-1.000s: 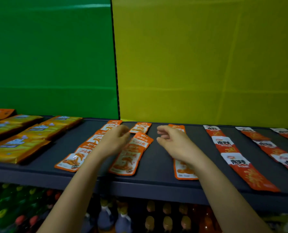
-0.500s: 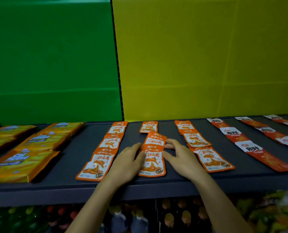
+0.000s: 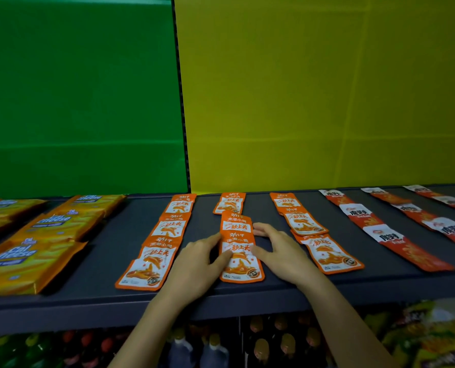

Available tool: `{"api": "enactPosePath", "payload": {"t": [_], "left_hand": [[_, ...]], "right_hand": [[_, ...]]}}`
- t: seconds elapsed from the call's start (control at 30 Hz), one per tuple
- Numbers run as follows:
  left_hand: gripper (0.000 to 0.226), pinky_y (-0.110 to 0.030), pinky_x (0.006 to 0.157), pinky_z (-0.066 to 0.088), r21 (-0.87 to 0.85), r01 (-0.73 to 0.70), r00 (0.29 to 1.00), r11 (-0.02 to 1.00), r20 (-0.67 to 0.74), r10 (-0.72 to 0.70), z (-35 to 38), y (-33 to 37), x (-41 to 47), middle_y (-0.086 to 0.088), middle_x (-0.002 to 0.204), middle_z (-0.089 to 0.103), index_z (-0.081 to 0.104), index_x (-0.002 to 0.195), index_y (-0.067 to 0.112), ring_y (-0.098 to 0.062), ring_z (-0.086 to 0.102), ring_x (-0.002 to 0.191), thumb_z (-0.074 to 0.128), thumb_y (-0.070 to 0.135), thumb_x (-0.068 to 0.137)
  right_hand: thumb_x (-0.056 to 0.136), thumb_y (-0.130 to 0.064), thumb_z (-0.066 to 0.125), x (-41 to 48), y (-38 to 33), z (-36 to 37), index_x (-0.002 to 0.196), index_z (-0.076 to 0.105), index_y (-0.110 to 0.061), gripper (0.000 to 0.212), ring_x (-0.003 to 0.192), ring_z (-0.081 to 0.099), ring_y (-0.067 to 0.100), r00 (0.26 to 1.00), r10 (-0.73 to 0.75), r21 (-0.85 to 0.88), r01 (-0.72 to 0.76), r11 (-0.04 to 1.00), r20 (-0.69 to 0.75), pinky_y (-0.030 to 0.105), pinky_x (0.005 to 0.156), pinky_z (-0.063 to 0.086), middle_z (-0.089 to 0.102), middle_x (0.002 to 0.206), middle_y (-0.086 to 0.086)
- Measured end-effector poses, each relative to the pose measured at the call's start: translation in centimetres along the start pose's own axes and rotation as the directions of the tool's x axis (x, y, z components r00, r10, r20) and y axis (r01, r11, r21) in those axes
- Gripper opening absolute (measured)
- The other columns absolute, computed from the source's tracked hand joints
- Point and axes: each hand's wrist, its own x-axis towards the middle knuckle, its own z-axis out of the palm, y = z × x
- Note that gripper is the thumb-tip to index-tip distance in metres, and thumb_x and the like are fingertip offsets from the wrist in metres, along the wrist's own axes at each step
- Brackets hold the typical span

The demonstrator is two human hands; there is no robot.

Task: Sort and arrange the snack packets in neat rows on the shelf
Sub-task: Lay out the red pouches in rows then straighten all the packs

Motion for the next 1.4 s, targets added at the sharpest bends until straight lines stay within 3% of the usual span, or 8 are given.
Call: {"api": "enactPosePath", "payload": {"t": [0.53, 0.67, 0.73, 0.83, 1.07, 1.13, 1.27, 1.4], "left_hand": [[0.057, -0.033, 0.102, 0.044, 0.08, 0.012, 0.998, 0.997, -0.068, -0.007, 0.4, -0.5, -0.1, 0.003, 0.139, 0.051, 0.04, 0.14, 0.021, -0.012, 0.05, 0.124, 0.052, 0.043, 0.089], [0.043, -0.03, 0.091, 0.049, 0.047, -0.003, 0.995, 0.999, -0.1, 0.007, 0.1, 0.2, 0.0, 0.003, 0.122, 0.064, 0.055, 0.127, 0.019, -0.013, 0.06, 0.11, 0.052, 0.04, 0.089], [0.036, -0.033, 0.088, 0.05, 0.126, 0.018, 0.993, 0.992, -0.121, -0.003, -0.3, 0.6, 0.5, 0.0, 0.115, 0.066, 0.058, 0.118, 0.018, -0.019, 0.06, 0.107, 0.05, 0.04, 0.09], [0.046, -0.036, 0.092, 0.044, 0.227, 0.101, 0.988, 0.969, -0.14, -0.07, -0.8, 1.1, 2.7, -0.008, 0.13, 0.056, 0.045, 0.133, 0.015, -0.024, 0.052, 0.119, 0.045, 0.038, 0.093], [0.05, -0.034, 0.108, 0.028, 0.112, 0.176, 0.984, 0.978, -0.006, -0.176, 0.4, -0.4, 9.6, -0.015, 0.151, 0.03, 0.027, 0.143, 0.004, -0.029, 0.03, 0.138, 0.033, 0.026, 0.099], [0.046, -0.036, 0.11, 0.026, 0.103, 0.192, 0.98, 0.976, 0.039, -0.197, 1.0, -1.3, 10.5, -0.017, 0.152, 0.026, 0.032, 0.14, 0.003, -0.029, 0.026, 0.14, 0.029, 0.025, 0.1], [0.04, -0.036, 0.097, 0.037, 0.123, 0.198, 0.978, 0.972, 0.044, -0.205, 1.6, -2.0, 11.0, -0.021, 0.134, 0.05, 0.056, 0.118, 0.002, -0.032, 0.046, 0.122, 0.027, 0.025, 0.1], [0.039, -0.037, 0.092, 0.042, 0.144, 0.166, 0.986, 0.975, -0.018, -0.165, 2.1, -2.1, 10.9, -0.016, 0.123, 0.059, 0.058, 0.117, 0.005, -0.03, 0.054, 0.111, 0.031, 0.026, 0.099]], "right_hand": [[0.092, -0.034, 0.052, 0.5, 0.2, 0.4, 0.141, 0.031, -0.029, 0.053, 0.132, 0.035, 0.013, 1.0, -0.021, -0.01, 0.021, 1.0, -0.006, 0.038, 0.109, 0.032, 0.047, 0.14, -0.015], [0.093, -0.03, 0.052, 0.9, 0.2, 0.1, 0.14, 0.035, -0.024, 0.051, 0.133, 0.038, 0.013, 1.0, 0.001, 0.098, -0.003, 0.995, 0.016, 0.037, 0.11, 0.033, 0.049, 0.14, -0.009], [0.093, -0.026, 0.052, 1.5, 0.0, -0.1, 0.141, 0.035, -0.02, 0.051, 0.132, 0.04, 0.013, 0.999, 0.035, 0.161, -0.04, 0.986, 0.035, 0.027, 0.104, 0.036, 0.047, 0.141, -0.004], [0.093, -0.024, 0.053, 2.8, -0.4, -0.2, 0.142, 0.033, -0.016, 0.054, 0.131, 0.042, 0.015, 0.996, 0.061, 0.178, -0.073, 0.981, 0.072, 0.025, 0.097, 0.038, 0.044, 0.144, 0.0], [0.084, -0.037, 0.061, 5.2, -0.5, 0.3, 0.143, 0.031, -0.019, 0.069, 0.128, 0.045, 0.022, 0.988, 0.133, 0.138, -0.143, 0.98, 0.08, 0.04, 0.105, 0.04, 0.042, 0.144, 0.006], [0.084, -0.039, 0.062, 5.5, -0.4, 0.5, 0.144, 0.03, -0.018, 0.071, 0.131, 0.041, 0.021, 0.989, 0.131, 0.119, -0.138, 0.983, 0.064, 0.041, 0.107, 0.038, 0.041, 0.144, 0.005], [0.084, -0.043, 0.06, 5.4, -0.1, 1.0, 0.144, 0.028, -0.02, 0.072, 0.133, 0.038, 0.023, 0.992, 0.12, 0.042, -0.121, 0.992, 0.027, 0.042, 0.109, 0.036, 0.04, 0.145, 0.006], [0.088, -0.041, 0.056, 5.2, -0.1, 1.1, 0.144, 0.029, -0.019, 0.066, 0.133, 0.037, 0.021, 0.996, 0.086, -0.015, -0.085, 0.996, 0.022, 0.041, 0.109, 0.034, 0.043, 0.143, 0.005]]}}
